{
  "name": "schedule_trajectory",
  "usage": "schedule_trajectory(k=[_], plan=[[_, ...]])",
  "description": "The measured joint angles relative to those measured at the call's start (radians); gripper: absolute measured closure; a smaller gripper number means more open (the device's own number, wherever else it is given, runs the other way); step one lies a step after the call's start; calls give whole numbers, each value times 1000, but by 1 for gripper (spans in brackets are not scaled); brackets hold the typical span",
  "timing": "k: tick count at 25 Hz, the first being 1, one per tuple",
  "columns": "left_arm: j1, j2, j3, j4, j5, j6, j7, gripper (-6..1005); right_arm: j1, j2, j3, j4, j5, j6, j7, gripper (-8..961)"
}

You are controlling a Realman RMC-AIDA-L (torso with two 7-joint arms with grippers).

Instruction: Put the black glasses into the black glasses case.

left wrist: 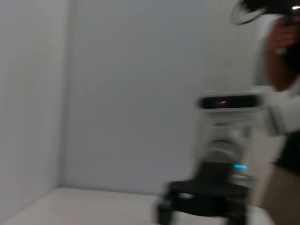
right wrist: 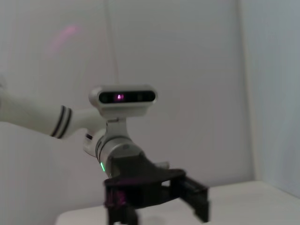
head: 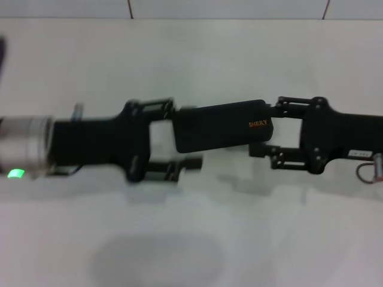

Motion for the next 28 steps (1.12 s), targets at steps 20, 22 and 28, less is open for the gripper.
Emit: schedule_trajectory(k=[20, 22, 28], plan=[[134, -49, -26, -38, 35, 89, 185, 208, 35, 3, -112, 235, 178, 63, -303, 286], [133, -47, -26, -33, 20, 105, 174, 208, 31, 3, -115, 236, 183, 63, -305, 286], [133, -55, -74, -45, 16, 103, 209, 208, 26, 3, -127, 248, 194, 63, -373, 286]])
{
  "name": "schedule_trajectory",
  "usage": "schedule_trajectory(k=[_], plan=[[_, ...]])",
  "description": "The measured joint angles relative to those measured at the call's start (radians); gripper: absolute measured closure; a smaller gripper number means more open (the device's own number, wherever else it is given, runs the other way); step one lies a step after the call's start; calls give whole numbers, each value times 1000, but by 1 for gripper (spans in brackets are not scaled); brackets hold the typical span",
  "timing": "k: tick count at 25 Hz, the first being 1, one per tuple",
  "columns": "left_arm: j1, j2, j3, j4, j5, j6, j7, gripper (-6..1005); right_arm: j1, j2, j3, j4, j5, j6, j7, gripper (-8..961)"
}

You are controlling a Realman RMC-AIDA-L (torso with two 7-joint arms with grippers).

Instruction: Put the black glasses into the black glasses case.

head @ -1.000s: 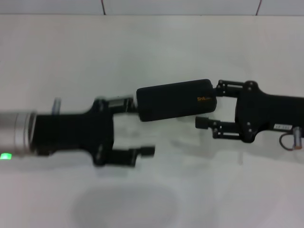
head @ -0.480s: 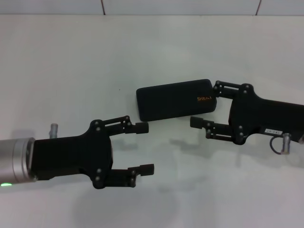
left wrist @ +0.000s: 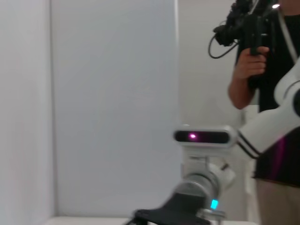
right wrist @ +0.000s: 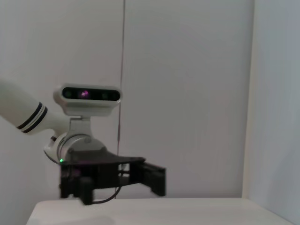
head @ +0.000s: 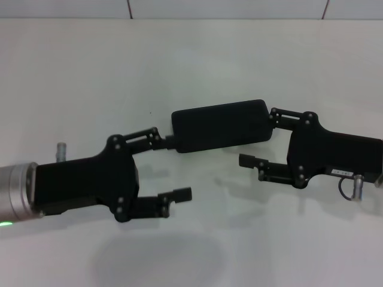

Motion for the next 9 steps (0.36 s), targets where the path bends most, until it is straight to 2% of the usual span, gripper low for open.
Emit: schedule_trajectory(k=[5, 9], plan=[[-1, -26, -31, -34, 3, -3, 47, 208, -4, 0, -6, 1, 5, 14, -44, 286], [-2, -36, -31, -37, 8, -3, 86, 208, -5, 0, -10, 1, 4, 24, -57, 286]])
